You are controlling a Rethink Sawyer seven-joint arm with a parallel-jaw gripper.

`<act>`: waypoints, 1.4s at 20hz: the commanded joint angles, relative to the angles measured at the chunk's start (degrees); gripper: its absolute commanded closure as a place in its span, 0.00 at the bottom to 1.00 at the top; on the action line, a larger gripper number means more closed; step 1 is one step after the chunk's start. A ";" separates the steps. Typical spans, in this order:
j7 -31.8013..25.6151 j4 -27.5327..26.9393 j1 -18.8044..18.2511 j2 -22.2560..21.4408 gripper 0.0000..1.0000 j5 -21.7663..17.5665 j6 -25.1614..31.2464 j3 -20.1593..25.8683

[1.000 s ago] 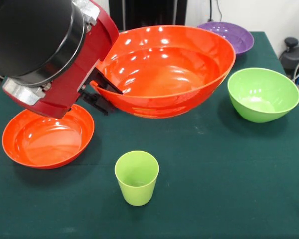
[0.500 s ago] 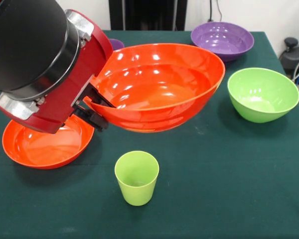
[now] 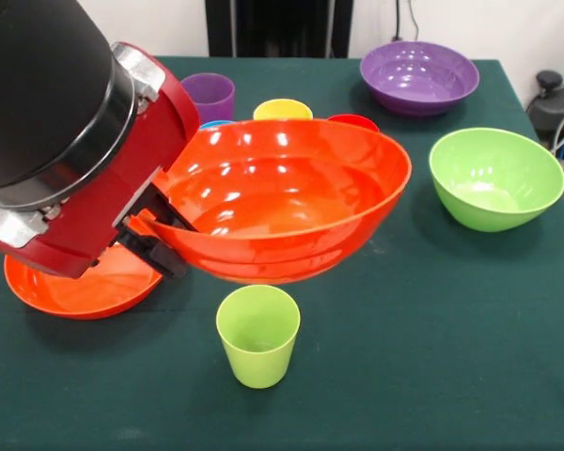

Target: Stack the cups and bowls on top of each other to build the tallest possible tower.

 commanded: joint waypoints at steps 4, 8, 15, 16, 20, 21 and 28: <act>-10.99 -9.75 1.06 1.76 1.00 -1.48 -8.44 -3.63; -11.07 -9.44 1.22 1.65 1.00 -2.08 -9.67 -4.01; -12.61 -8.12 1.31 1.16 1.00 -4.19 -8.36 -6.05; -12.95 -7.54 1.41 0.95 1.00 -5.15 -7.83 -6.92; -15.54 -5.77 1.53 0.51 1.00 -8.44 -3.11 -9.39; -15.86 -5.71 1.51 0.56 1.00 -8.61 -2.33 -9.43; -15.50 -5.39 1.55 0.78 1.00 -9.37 -0.52 -9.71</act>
